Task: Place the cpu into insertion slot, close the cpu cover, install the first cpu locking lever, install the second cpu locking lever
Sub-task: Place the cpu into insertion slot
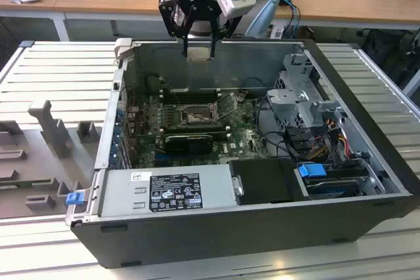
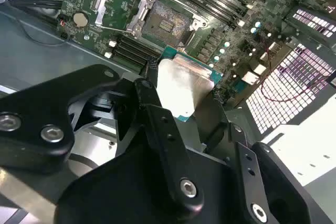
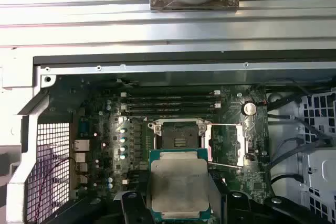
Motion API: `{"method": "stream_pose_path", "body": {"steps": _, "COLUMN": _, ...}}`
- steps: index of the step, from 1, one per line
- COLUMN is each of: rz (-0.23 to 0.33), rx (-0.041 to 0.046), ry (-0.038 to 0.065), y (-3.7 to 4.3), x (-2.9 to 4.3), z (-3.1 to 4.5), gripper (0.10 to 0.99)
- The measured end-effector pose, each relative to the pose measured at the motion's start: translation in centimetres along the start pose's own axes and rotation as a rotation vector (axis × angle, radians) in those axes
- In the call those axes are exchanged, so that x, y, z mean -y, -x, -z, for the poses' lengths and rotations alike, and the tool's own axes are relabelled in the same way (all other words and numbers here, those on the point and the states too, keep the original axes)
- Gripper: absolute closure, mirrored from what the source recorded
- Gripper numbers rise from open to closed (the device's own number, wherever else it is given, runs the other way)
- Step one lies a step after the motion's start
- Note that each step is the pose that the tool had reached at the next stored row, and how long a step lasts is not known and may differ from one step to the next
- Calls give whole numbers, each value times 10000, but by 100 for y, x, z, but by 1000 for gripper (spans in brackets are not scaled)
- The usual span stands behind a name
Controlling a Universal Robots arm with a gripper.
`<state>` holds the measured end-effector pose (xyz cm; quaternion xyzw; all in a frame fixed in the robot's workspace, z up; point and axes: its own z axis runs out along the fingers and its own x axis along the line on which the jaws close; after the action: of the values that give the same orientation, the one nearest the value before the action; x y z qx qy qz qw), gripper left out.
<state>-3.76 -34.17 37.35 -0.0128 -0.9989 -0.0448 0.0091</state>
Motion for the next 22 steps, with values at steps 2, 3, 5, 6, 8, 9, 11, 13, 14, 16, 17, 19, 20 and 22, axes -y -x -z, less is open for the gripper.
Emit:
{"method": "stream_pose_path", "body": {"steps": 2, "rz": -15, "rx": 1, "ry": 1, "y": 0, "x": 0, "z": 0, "gripper": 561}}
{"method": "stream_pose_path", "body": {"steps": 3, "rz": -105, "rx": 10, "ry": 2, "y": 0, "x": 0, "z": 0, "gripper": 561}}
{"method": "stream_pose_path", "body": {"steps": 5, "rz": -226, "rx": 20, "ry": 3, "y": 0, "x": 0, "z": -1, "gripper": 561}}
{"method": "stream_pose_path", "body": {"steps": 6, "rz": -413, "rx": 36, "ry": 5, "y": 0, "x": 0, "z": -2, "gripper": 561}}
{"method": "stream_pose_path", "body": {"steps": 8, "rz": -644, "rx": 58, "ry": 11, "y": 0, "x": 1, "z": -5, "gripper": 561}}
{"method": "stream_pose_path", "body": {"steps": 9, "rz": -850, "rx": 76, "ry": 15, "y": 1, "x": 0, "z": -6, "gripper": 561}}
{"method": "stream_pose_path", "body": {"steps": 11, "rz": -1084, "rx": 97, "ry": 20, "y": 1, "x": 1, "z": -8, "gripper": 561}}
{"method": "stream_pose_path", "body": {"steps": 13, "rz": -1114, "rx": 100, "ry": 22, "y": 1, "x": 2, "z": -16, "gripper": 561}}
{"method": "stream_pose_path", "body": {"steps": 14, "rz": -1115, "rx": 100, "ry": 21, "y": 1, "x": 3, "z": -24, "gripper": 561}}
{"method": "stream_pose_path", "body": {"steps": 16, "rz": -1303, "rx": 117, "ry": 22, "y": 2, "x": 4, "z": -32, "gripper": 561}}
{"method": "stream_pose_path", "body": {"steps": 17, "rz": -1501, "rx": 135, "ry": 27, "y": 2, "x": 4, "z": -33, "gripper": 561}}
{"method": "stream_pose_path", "body": {"steps": 19, "rz": -1692, "rx": 152, "ry": 31, "y": 2, "x": 4, "z": -34, "gripper": 561}}
{"method": "stream_pose_path", "body": {"steps": 20, "rz": -1743, "rx": 156, "ry": 32, "y": 1, "x": 4, "z": -34, "gripper": 561}}
{"method": "stream_pose_path", "body": {"steps": 22, "rz": -2002, "rx": 180, "ry": 37, "y": -14, "x": 4, "z": -36, "gripper": 561}}
